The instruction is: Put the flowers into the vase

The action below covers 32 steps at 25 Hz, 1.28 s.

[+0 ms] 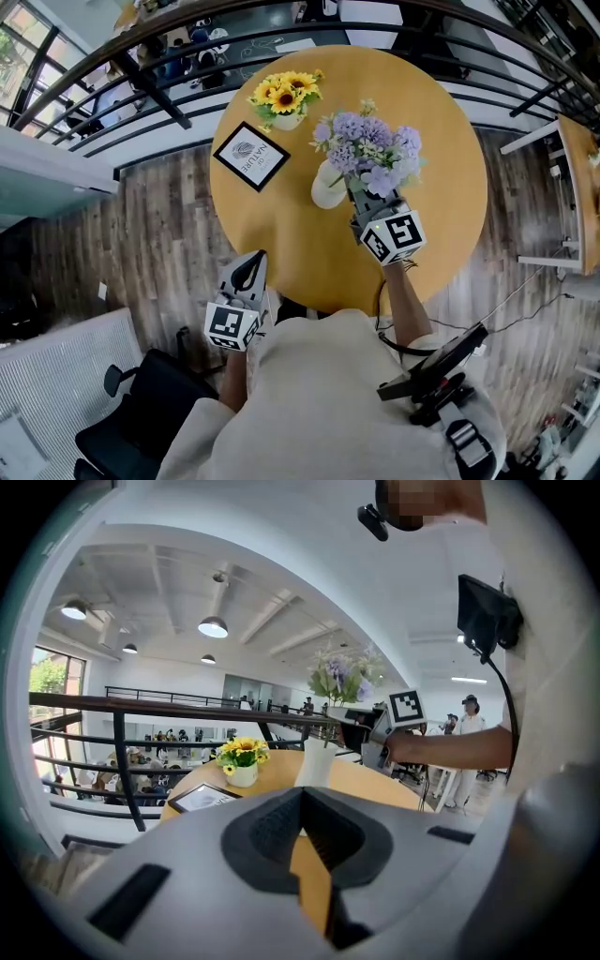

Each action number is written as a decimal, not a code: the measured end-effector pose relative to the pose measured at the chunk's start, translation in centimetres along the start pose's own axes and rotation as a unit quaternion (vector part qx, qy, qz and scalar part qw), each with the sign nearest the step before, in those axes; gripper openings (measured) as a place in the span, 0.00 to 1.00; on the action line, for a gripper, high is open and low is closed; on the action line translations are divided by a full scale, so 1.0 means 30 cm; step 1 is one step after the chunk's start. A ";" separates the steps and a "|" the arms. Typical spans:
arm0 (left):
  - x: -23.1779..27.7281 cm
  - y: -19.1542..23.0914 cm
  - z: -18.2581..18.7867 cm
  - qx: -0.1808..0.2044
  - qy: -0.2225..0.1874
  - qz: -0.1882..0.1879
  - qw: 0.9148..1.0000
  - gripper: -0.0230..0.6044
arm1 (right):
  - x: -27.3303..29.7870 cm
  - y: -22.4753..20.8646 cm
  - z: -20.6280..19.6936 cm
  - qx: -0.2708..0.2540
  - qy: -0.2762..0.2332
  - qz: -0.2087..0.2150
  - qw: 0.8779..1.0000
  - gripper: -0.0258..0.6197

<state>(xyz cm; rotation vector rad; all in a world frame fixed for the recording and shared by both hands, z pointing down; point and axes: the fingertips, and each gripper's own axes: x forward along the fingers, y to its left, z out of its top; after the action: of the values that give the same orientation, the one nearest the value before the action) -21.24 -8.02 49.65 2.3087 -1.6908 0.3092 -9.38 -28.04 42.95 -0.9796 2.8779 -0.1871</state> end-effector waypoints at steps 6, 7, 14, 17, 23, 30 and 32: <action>0.006 0.001 -0.018 -0.004 0.006 0.000 1.000 0.05 | -0.002 0.001 -0.079 -0.025 0.013 -0.022 0.999 0.08; 0.007 0.000 -0.019 -0.005 0.007 0.000 1.000 0.05 | 0.000 0.000 -0.090 -0.027 0.020 -0.025 0.999 0.10; 0.011 -0.011 -0.014 -0.003 0.005 -0.003 1.000 0.05 | -0.006 -0.009 -0.168 -0.028 0.064 -0.040 0.997 0.27; 0.011 -0.015 -0.014 -0.003 0.005 -0.003 1.000 0.05 | -0.004 0.001 -0.201 -0.033 0.094 -0.032 0.995 0.44; 0.014 -0.016 -0.009 -0.003 0.002 -0.006 1.000 0.05 | -0.016 0.000 -0.222 -0.049 0.116 -0.041 0.991 0.54; 0.021 -0.036 -0.006 -0.002 -0.002 -0.012 1.000 0.05 | -0.053 -0.008 -0.257 -0.046 0.149 -0.042 0.987 0.67; 0.023 -0.041 -0.002 -0.001 -0.003 -0.014 1.000 0.05 | -0.065 0.000 -0.275 -0.039 0.158 -0.037 0.986 0.68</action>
<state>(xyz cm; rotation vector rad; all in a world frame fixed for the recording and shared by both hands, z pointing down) -19.86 -8.26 49.83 2.3331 -1.6585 0.2959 -8.91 -26.15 51.19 -1.1695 3.1565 -0.2583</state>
